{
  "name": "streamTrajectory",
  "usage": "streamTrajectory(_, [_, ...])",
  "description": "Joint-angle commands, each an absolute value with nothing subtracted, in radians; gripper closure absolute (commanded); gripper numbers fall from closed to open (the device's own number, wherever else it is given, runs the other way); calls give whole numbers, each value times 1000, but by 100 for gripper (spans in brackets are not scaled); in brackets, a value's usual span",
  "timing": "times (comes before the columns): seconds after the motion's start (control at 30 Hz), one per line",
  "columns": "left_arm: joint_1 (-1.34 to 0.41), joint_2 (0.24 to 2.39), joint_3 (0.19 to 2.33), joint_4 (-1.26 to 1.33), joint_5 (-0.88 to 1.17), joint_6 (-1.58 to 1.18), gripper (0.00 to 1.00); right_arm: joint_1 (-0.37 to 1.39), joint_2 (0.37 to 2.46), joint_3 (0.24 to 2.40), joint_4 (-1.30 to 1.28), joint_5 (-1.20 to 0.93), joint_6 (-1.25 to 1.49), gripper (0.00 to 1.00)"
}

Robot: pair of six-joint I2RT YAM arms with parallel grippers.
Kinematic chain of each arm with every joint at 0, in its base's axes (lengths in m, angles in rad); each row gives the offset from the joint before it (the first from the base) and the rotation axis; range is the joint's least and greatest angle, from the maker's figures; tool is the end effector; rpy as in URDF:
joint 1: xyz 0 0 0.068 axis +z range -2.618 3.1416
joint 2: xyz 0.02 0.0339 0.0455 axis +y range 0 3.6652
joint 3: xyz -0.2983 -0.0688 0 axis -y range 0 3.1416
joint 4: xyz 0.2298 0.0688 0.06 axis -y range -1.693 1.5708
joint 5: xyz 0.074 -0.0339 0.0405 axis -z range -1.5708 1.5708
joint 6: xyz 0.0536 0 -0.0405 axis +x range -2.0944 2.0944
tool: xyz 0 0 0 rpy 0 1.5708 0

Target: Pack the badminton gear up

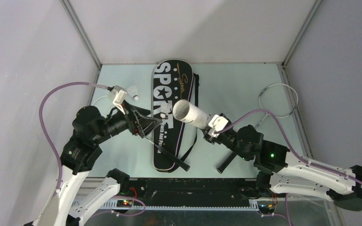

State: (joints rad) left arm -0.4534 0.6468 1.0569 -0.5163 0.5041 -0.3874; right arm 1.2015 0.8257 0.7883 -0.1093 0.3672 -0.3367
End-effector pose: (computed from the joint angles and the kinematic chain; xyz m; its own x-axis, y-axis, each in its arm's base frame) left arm 0.0687 -0.0623 0.4271 -0.3962 -0.1749 -0.9013 0.7189 0.5516 -0.4231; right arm 0.0801 0.1538 0.3660 0.1954 -0.3494 -0.9164 -0.7180 0.5856 -0.3764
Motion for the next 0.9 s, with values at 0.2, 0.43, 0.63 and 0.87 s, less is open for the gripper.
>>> streamTrajectory(0.2, [-457,899,1150,-679,167,-132,18,1188,635,801,-142,422,-271,65])
streamTrajectory(0.43, [-429,1159,1248,-682,146,-17,17,1190,562,798,-187,407,-238,65])
streamTrajectory(0.63, [-380,1416,1374,-649,332,57,17,1191,508,796,-216,397,-216,65])
streamTrajectory(0.87, [-361,1795,1650,-780,400,233,22,1192,478,797,-237,387,-223,64])
